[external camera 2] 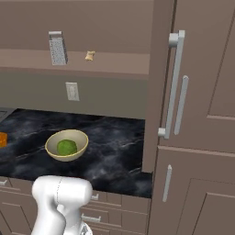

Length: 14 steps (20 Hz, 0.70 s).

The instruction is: Pick the cheese from the fridge and the cheese grater from the cabinet and place them next to the salad bowl.

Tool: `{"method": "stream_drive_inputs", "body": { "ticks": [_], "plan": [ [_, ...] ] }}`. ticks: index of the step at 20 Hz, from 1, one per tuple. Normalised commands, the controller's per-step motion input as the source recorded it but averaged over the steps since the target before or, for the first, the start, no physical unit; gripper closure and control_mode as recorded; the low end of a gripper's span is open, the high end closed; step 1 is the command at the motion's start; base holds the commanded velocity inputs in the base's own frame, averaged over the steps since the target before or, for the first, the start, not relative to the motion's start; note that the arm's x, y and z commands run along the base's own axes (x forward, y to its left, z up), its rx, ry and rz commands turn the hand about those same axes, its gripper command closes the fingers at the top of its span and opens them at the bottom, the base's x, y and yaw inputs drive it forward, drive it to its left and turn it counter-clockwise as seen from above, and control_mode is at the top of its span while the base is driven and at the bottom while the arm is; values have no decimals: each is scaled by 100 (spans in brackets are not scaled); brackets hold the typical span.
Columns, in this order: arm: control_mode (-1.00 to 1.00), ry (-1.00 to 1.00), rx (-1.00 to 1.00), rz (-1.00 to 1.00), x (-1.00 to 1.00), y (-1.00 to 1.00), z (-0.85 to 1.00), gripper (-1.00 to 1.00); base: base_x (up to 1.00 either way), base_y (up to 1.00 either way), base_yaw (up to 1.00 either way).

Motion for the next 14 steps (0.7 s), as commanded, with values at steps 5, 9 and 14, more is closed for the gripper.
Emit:
{"method": "stream_drive_inputs", "body": {
  "ticks": [5,9,14],
  "plan": [
    [-100,-10,0,-3,-1,13,-28,100,0,0,0],
    [-100,-12,0,-3,0,0,-27,100,0,0,0],
    [-100,-11,0,0,0,0,-39,100,0,0,0]
  ]
}}
